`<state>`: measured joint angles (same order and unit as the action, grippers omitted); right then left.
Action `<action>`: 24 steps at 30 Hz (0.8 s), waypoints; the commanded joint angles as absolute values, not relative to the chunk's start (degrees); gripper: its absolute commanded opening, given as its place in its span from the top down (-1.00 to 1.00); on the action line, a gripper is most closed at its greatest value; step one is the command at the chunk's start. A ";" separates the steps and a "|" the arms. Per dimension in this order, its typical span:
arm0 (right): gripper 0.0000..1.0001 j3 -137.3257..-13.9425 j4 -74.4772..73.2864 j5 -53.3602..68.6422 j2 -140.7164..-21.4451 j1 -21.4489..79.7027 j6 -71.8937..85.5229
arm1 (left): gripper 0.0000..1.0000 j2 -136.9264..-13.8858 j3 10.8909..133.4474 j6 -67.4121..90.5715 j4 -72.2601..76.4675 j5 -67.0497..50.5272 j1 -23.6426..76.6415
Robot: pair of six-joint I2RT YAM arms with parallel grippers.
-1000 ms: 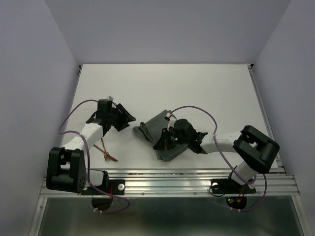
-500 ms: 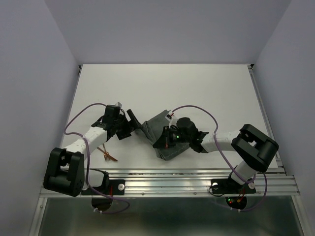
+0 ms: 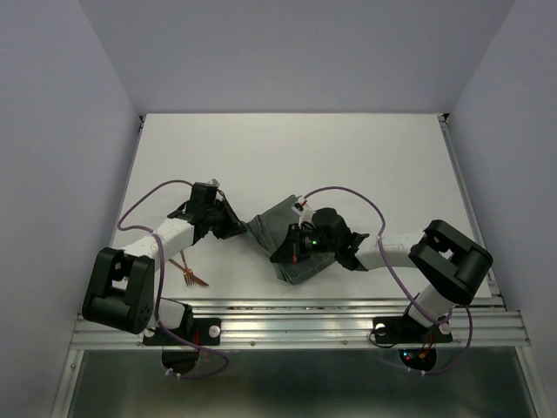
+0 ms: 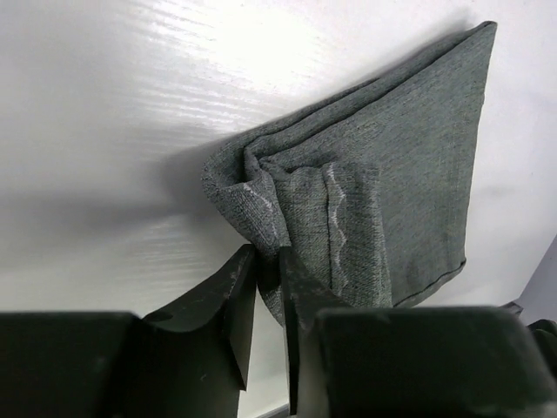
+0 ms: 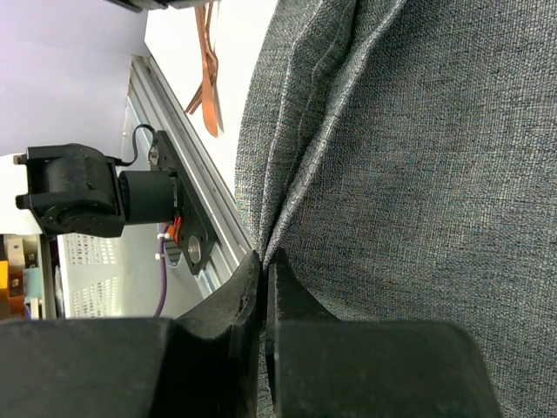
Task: Fold the napkin into a case and place the utensils inside
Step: Fold the lower triangle-folded napkin at the center of the board.
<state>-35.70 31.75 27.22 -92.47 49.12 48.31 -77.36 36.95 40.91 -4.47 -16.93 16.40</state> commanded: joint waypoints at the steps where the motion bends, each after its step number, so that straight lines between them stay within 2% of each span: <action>1: 0.99 -35.68 35.86 28.30 -92.72 48.96 48.52 | 0.63 -77.61 39.99 40.25 -3.08 -16.52 17.14; 4: 0.99 -35.51 35.77 28.30 -92.90 48.96 48.34 | 1.00 -77.69 41.39 40.43 -3.16 -17.05 17.75; 21: 0.99 -34.37 35.86 27.69 -93.08 48.43 48.60 | 1.00 -84.54 49.39 42.19 -5.45 -15.65 23.37; 22: 0.95 -34.10 35.77 27.42 -92.99 48.43 48.60 | 1.00 -84.99 49.83 42.10 -5.54 -15.47 23.55; 24: 0.68 -33.58 35.68 26.63 -92.73 48.43 48.69 | 1.00 -86.74 50.53 42.10 -5.71 -15.29 23.82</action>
<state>-34.50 32.53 27.29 -93.47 48.75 48.42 -85.27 47.42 41.91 -5.61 -16.36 23.07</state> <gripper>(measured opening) 0.076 0.022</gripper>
